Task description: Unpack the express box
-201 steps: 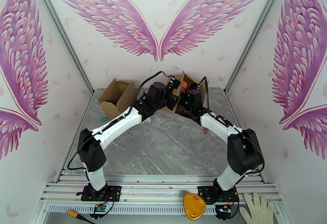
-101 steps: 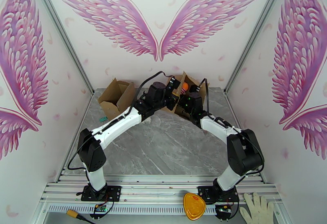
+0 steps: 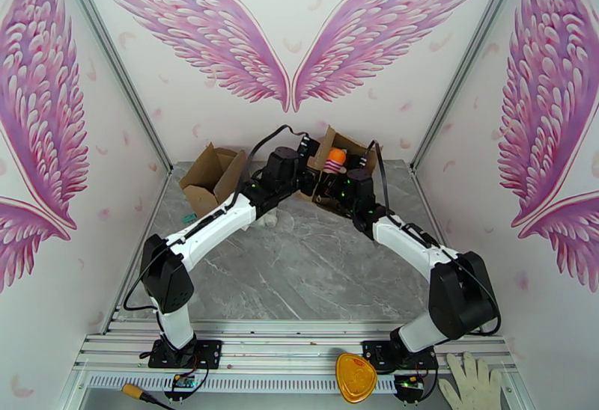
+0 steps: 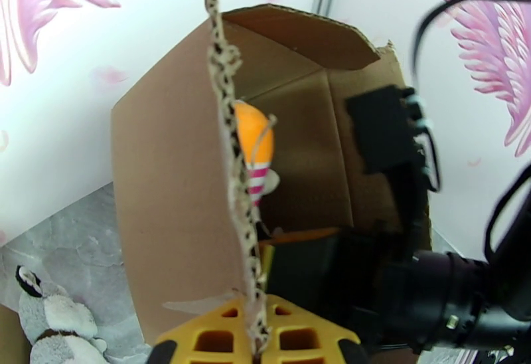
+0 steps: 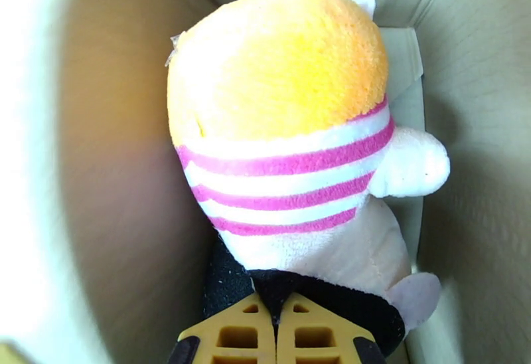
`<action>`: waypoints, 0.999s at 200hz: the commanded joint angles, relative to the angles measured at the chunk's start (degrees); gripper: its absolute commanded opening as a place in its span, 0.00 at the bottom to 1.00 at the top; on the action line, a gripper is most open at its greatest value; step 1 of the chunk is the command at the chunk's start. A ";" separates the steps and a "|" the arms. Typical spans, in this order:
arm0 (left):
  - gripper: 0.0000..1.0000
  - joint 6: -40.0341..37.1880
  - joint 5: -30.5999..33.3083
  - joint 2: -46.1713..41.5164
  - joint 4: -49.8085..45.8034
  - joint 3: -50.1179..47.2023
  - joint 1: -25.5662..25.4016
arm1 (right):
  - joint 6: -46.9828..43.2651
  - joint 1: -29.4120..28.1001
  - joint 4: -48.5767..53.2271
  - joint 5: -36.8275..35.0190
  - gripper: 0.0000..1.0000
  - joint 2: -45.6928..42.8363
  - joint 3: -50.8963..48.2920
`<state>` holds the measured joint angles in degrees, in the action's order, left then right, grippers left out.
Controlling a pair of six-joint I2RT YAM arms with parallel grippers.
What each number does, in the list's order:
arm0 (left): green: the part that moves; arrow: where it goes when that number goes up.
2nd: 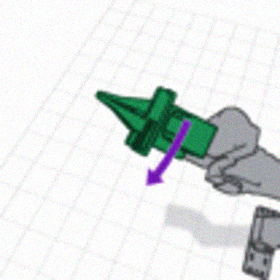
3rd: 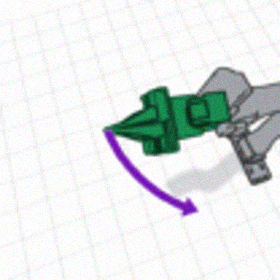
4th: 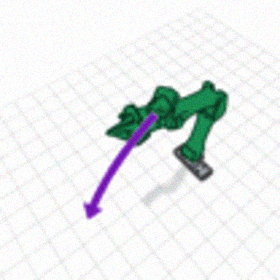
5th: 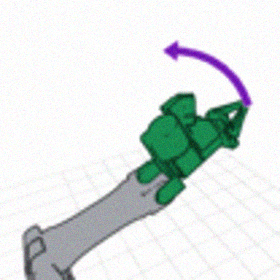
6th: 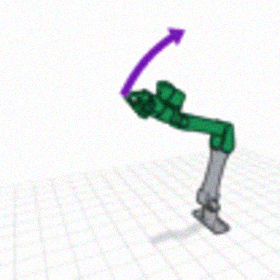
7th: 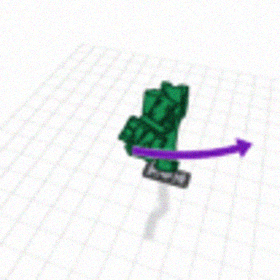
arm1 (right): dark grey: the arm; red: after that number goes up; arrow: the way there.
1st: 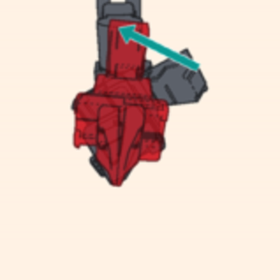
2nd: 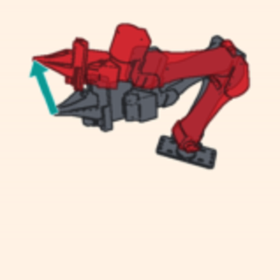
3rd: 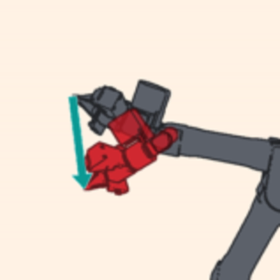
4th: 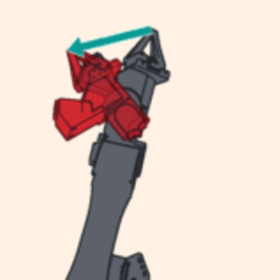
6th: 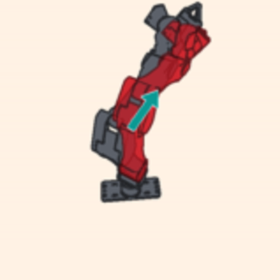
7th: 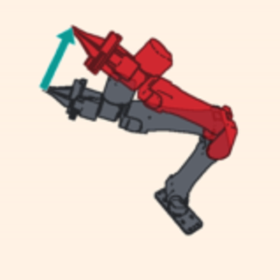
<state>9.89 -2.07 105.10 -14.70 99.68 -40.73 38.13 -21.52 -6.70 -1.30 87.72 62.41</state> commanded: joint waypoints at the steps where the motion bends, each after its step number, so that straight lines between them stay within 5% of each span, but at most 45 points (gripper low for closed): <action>1: 0.00 2.80 0.70 0.46 -0.04 2.10 0.83 | -3.90 -1.31 2.21 -1.48 0.00 -3.10 -0.97; 151: 0.00 12.53 -2.46 9.30 -8.84 10.08 5.06 | -9.85 -2.03 -7.62 -3.56 0.00 -11.37 -0.44; 200: 0.00 16.54 -9.94 16.05 -17.44 20.37 8.39 | -14.27 -1.79 1.69 -5.76 0.00 -14.98 6.59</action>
<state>23.27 -6.59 118.19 -27.18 113.45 -33.98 27.88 -22.96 -9.06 -4.64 76.03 63.46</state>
